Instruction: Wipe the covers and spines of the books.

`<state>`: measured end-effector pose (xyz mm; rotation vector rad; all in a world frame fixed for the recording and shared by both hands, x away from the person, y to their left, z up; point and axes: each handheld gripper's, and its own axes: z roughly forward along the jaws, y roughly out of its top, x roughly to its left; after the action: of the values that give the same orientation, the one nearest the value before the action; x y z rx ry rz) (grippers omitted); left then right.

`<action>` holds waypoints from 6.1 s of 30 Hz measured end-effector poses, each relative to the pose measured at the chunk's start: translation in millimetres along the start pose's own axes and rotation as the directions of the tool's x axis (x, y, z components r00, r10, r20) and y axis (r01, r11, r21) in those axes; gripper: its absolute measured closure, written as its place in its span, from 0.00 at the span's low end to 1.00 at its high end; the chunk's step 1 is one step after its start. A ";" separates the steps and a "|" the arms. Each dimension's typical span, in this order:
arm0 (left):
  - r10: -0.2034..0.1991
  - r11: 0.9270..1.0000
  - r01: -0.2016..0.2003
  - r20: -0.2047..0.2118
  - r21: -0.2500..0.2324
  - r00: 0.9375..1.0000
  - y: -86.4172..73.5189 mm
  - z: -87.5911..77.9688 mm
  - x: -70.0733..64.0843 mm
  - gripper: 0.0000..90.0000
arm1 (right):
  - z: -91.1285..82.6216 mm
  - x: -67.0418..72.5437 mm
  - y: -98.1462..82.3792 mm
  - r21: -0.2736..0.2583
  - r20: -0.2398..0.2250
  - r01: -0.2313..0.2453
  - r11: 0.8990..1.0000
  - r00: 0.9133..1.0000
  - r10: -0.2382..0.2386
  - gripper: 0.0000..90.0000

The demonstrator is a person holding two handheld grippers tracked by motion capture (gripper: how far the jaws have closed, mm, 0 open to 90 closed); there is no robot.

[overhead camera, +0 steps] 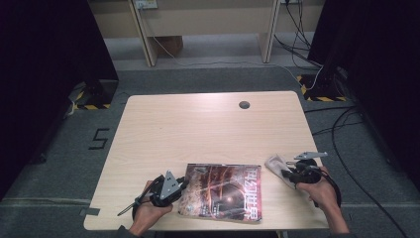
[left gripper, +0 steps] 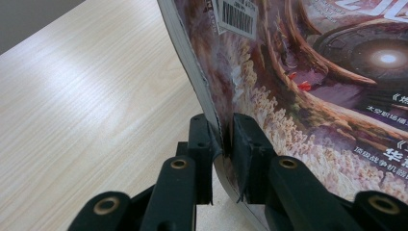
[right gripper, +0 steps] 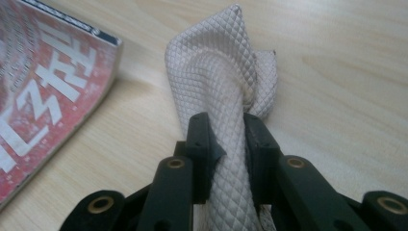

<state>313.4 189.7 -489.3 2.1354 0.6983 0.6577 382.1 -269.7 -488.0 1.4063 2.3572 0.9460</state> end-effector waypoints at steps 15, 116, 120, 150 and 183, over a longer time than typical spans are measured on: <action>0.001 1.000 -0.001 0.007 0.004 1.000 4.3 0.9 -10.0 0.87 | -12.6 51.5 42.7 -0.159 -0.055 0.110 0.981 0.991 -0.120 0.84; 0.058 0.998 -0.058 -0.016 0.008 0.998 8.0 1.6 -17.2 0.84 | 35.0 144.0 81.3 -0.102 -0.097 0.366 0.925 0.922 -0.375 0.82; 0.052 0.999 -0.051 -0.012 0.004 0.999 7.0 1.7 -16.5 0.84 | 34.8 150.2 84.3 -0.121 -0.114 0.369 0.921 0.917 -0.382 0.82; 0.067 0.998 -0.067 -0.021 0.001 0.998 8.5 0.6 -18.6 0.83 | 36.3 108.2 66.3 -0.006 -0.027 0.355 0.935 0.934 -0.355 0.82; 0.070 0.998 -0.070 -0.025 -0.002 0.997 8.9 0.4 -18.7 0.83 | 33.8 74.3 50.4 0.051 0.005 0.323 0.945 0.946 -0.324 0.81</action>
<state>302.6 172.2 -486.5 2.1610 0.6377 0.7237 396.5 -176.1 -472.9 0.9894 2.5118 0.7886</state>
